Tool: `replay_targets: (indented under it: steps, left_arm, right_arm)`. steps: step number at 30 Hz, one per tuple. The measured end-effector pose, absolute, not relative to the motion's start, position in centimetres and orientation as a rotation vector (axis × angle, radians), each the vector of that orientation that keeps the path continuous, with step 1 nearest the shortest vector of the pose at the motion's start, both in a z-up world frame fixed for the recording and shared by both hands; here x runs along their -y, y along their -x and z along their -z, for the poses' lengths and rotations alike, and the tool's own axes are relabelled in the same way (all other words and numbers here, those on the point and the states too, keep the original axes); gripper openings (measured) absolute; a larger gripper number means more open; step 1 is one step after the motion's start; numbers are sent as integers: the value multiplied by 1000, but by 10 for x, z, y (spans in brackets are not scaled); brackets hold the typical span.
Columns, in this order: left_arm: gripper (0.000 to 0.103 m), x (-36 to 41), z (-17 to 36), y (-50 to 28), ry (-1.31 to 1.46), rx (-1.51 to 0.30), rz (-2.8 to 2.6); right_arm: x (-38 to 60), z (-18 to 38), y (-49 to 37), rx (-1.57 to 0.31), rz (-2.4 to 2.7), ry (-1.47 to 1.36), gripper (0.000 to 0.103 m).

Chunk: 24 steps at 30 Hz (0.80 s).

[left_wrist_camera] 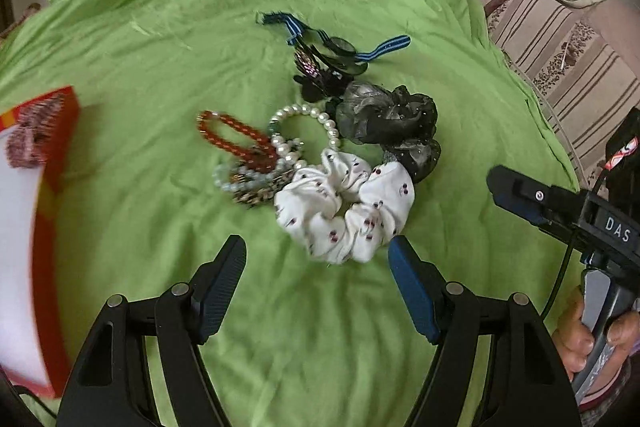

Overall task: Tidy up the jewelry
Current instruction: 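Grasp the white cherry scrunchie with the left gripper while the right grasps the black scrunchie, then carry both scrunchies into the tray and open both grippers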

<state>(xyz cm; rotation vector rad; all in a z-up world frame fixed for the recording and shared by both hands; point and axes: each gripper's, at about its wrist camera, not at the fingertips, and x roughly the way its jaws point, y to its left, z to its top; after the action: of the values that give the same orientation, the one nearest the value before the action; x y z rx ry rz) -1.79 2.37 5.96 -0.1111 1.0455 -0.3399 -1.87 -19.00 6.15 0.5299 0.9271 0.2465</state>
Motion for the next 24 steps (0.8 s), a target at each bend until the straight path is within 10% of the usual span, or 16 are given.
replay_targets:
  steps: [8,11,13,15,24]
  left_arm:
    - [72,-8,-41,-2,186,-1089,392]
    - [29,-4,-34,-2,184,-1119,401]
    - [18,-6,-31,-1,204,-1147,416]
    - [16,-10,-37,3,210,-1132,409]
    - [15,-52,-93,38,261,-1026,418]
  right_arm:
    - [181,-52,-25,-931,-299,-597,74]
    - [174,-41,-38,-968,-291,-603,74]
    - [170,-35,-42,-987,-294,-593,63]
    - [164,-32,-44,-1013,-322,-575,17]
    - [165,-65,-18,-953,-307,-534,12]
